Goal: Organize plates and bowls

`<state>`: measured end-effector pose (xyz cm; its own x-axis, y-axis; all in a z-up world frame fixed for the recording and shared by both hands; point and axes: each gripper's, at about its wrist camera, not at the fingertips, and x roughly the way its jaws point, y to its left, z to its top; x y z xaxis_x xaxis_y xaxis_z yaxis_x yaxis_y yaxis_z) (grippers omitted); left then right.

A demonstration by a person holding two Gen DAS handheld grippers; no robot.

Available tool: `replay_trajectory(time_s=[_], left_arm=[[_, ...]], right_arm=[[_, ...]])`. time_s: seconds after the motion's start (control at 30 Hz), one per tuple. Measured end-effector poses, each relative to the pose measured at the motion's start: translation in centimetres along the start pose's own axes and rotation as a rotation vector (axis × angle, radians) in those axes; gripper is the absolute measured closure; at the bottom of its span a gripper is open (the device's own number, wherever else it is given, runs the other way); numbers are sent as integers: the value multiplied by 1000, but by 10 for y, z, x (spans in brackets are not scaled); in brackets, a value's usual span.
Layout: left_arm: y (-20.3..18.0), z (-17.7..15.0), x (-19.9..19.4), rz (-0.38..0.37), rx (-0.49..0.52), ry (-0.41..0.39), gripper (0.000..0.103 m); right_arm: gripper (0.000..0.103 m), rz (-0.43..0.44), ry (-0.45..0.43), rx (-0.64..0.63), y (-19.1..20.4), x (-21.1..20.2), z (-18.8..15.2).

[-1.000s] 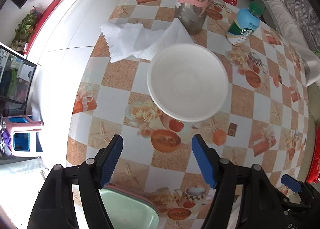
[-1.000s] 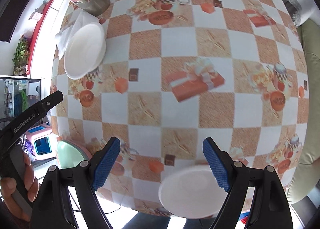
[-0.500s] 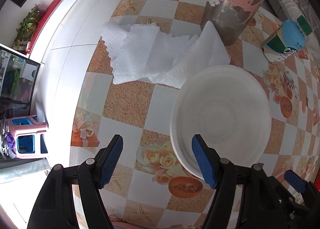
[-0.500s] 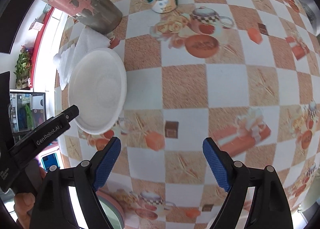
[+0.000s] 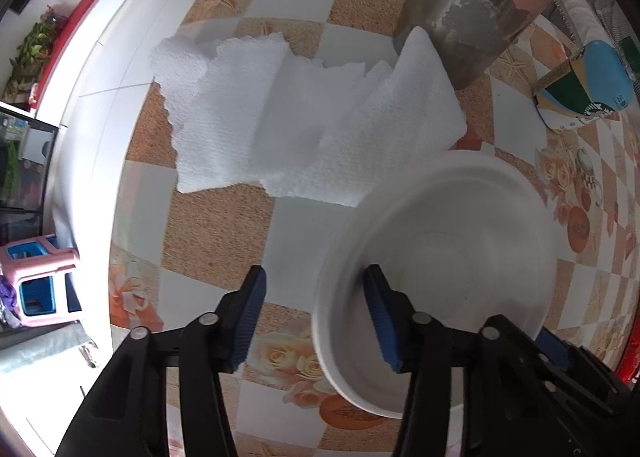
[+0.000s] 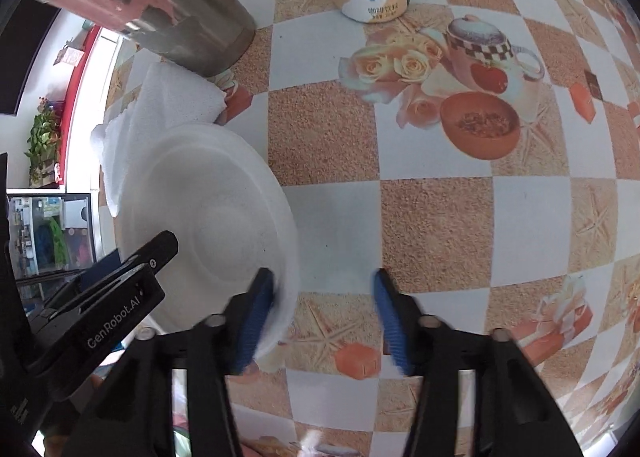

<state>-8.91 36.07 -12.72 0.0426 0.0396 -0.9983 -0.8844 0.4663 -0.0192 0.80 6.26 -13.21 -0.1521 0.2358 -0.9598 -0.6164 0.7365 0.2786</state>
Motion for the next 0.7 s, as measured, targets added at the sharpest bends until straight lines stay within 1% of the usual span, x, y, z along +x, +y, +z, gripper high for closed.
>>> replay_trajectory(time_s=[0.03, 0.07, 0.1, 0.13, 0.17, 0.27, 0.37, 0.5, 0.57, 0.7], left_arm=[[-2, -1, 0, -17, 0, 1, 64], [-4, -2, -2, -26, 10, 1, 73], [-9, -5, -3, -32, 29, 5, 76], [-17, -7, -4, -28, 52, 7, 77], [-22, -11, -5, -20, 74, 7, 77], [-35, -27, -6, -23, 112, 20, 77], [-44, -47, -4, -52, 107, 48, 77], [-69, -82, -7, -34, 157, 64, 77], [-77, -100, -7, -29, 163, 76, 77], [-89, -132, -10, -30, 167, 74, 76]], right_arm=[[60, 24, 5, 12, -1, 2, 0], [68, 43, 7, 13, 0, 3, 0], [77, 59, 11, 6, 1, 3, 0], [80, 77, 20, -12, 4, 4, -1], [89, 82, 26, -27, 6, 4, -2], [89, 62, 40, -33, 3, 3, -7], [89, 72, 94, -41, -11, 3, -21], [88, 38, 134, -73, -29, -3, -45], [88, 21, 152, -76, -42, -6, -59], [88, -5, 181, -82, -59, -9, -82]])
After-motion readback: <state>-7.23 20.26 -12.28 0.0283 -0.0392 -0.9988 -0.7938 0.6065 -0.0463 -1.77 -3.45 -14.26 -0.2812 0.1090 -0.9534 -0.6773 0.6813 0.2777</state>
